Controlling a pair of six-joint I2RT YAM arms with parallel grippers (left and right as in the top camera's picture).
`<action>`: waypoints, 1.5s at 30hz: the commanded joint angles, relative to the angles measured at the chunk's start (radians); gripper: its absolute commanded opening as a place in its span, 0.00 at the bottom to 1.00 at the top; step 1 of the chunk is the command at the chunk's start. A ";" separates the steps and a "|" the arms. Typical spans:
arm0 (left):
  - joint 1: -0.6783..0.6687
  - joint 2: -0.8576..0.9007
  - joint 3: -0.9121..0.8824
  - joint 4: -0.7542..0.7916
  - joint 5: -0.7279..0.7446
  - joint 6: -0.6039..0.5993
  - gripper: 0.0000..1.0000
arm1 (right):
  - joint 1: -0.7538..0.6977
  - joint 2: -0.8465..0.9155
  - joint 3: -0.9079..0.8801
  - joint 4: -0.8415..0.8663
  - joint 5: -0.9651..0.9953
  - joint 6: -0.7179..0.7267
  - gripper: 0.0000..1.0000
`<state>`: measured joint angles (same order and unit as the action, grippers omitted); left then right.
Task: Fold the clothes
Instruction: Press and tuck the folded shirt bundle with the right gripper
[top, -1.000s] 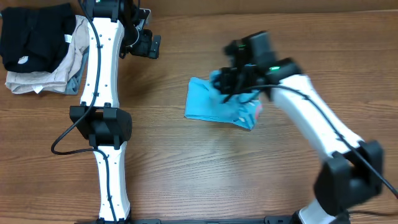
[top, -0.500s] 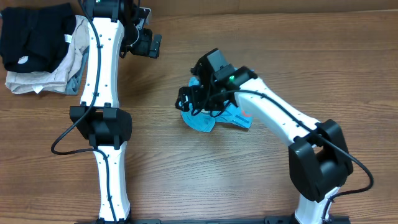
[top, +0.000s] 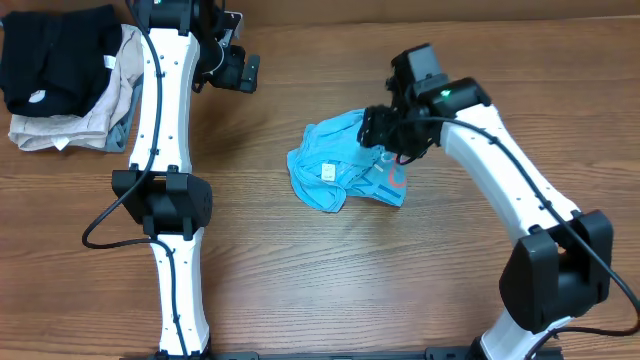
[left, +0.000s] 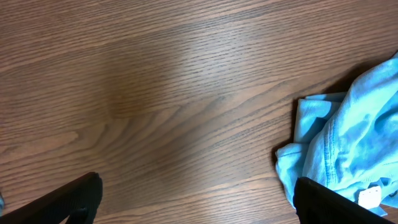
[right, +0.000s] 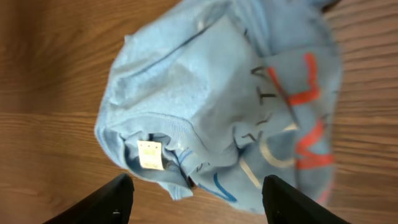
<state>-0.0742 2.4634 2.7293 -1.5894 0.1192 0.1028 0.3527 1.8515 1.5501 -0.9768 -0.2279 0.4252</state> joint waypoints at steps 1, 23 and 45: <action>0.001 -0.002 0.022 0.003 0.012 -0.014 1.00 | 0.013 0.008 -0.071 0.071 0.018 0.064 0.65; 0.001 -0.002 0.022 0.005 0.012 -0.014 1.00 | 0.047 0.012 -0.188 0.362 0.159 0.126 0.04; 0.002 -0.002 0.022 0.009 0.012 -0.014 1.00 | 0.040 0.067 -0.052 0.774 0.079 0.039 0.06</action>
<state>-0.0742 2.4634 2.7293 -1.5822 0.1192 0.1028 0.3943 1.8755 1.4765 -0.2115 -0.1509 0.4782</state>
